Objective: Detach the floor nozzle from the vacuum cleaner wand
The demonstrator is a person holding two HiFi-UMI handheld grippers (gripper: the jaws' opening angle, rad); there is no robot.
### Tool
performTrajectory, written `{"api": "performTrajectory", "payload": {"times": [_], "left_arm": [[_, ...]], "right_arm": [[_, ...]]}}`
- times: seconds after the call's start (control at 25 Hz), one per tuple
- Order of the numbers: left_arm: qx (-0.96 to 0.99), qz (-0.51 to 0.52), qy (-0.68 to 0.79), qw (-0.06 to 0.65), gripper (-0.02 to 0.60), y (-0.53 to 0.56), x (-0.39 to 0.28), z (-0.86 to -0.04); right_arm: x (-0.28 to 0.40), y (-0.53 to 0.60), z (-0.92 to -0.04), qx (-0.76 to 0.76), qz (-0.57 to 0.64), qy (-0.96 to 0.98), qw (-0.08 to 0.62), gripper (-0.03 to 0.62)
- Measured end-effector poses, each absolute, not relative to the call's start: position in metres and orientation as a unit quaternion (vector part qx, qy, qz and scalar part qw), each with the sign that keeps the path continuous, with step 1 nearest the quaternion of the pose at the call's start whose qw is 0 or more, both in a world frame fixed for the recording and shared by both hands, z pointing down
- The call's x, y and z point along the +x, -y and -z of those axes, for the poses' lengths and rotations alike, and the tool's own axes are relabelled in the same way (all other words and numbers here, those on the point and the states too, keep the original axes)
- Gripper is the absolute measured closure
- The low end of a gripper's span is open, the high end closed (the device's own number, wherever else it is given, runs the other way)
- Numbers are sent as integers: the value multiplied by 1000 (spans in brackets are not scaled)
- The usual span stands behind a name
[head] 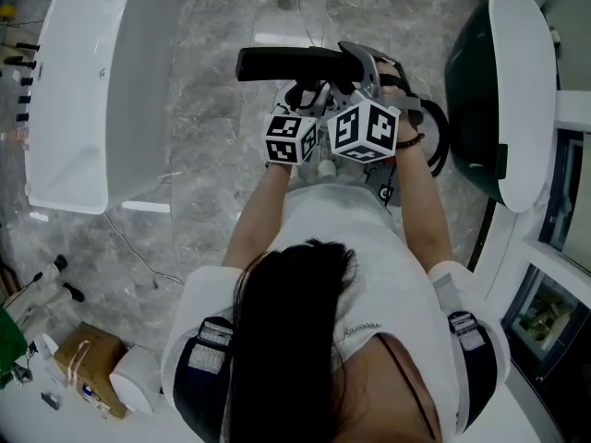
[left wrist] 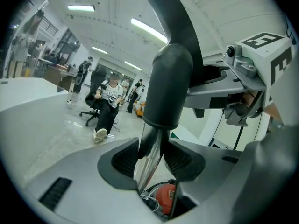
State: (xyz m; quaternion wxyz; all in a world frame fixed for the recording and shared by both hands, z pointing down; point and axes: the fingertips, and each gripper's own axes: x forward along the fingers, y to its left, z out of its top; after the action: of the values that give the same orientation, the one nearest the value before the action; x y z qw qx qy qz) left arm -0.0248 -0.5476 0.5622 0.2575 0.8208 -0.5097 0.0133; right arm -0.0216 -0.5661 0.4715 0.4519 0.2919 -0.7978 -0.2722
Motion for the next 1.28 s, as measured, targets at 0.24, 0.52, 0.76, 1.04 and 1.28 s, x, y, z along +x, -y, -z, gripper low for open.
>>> {"api": "performTrajectory", "payload": {"times": [0.24,0.52,0.76,1.04,1.28], "left_arm": [[827,-12,501,254,414,548,-20,-558],[829,-8,499,251,414,548,-17,-556],[833,-7,494,248,414,549,-10,-554],[822,-9,503,266,414,542,-28,-565],[823,-10,500,269,414,539,-28,-566]], "right_arm": [[-16,565,-466,305,272,795,448,370],[-10,565,-466,314,246,804,441,370],[-4,566,-467,312,235,803,451,368],[-2,591,-342,392,194,855,279,372],[-10,586,-315,388,212,858,261,372]]}}
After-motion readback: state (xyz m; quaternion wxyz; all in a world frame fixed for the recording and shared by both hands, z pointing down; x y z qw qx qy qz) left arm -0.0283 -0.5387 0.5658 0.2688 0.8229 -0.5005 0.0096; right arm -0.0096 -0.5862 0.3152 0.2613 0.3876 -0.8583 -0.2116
